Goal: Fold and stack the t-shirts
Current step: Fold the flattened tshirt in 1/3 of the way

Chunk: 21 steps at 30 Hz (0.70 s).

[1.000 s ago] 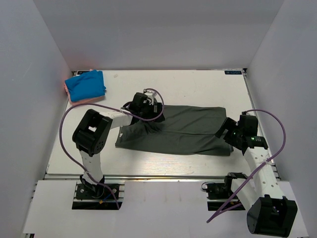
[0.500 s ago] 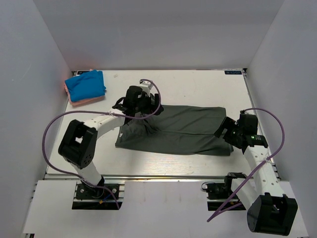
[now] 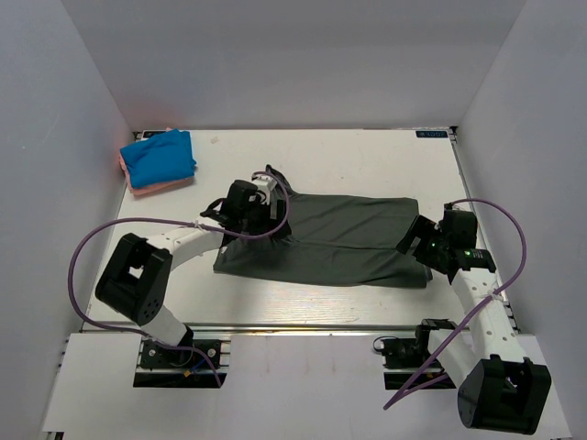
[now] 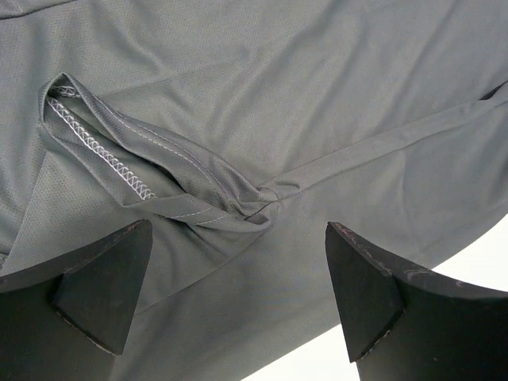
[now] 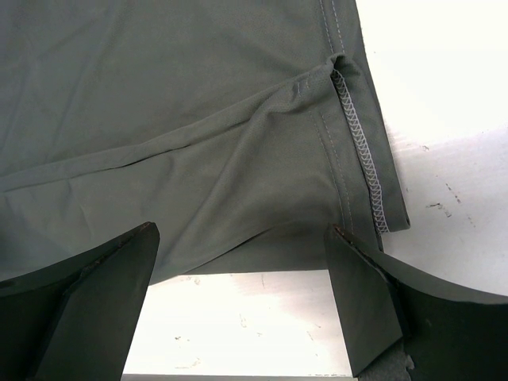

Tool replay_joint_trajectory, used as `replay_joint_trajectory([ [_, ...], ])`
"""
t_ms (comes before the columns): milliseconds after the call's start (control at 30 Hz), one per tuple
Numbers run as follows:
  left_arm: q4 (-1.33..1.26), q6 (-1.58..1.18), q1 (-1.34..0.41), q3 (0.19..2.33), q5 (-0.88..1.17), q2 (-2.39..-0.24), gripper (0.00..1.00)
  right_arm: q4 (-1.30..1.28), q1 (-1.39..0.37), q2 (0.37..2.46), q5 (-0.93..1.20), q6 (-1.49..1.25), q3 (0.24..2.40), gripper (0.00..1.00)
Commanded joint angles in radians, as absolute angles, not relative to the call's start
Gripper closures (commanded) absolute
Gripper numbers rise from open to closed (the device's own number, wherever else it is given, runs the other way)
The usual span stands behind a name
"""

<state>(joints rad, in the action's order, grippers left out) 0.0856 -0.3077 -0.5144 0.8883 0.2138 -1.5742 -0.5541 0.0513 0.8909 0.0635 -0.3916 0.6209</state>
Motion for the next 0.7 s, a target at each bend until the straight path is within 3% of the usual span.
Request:
replay_joint_trajectory([
  [0,0.113,-0.305,-0.518,0.897,0.197,-1.58,0.0,-0.529,0.054,0.891,0.071,-0.377,0.626,0.1],
  [667,-0.005,-0.334,-0.518,0.975,0.272,-1.721,0.0,-0.532,0.055,0.9,0.055,-0.377,0.621,0.1],
])
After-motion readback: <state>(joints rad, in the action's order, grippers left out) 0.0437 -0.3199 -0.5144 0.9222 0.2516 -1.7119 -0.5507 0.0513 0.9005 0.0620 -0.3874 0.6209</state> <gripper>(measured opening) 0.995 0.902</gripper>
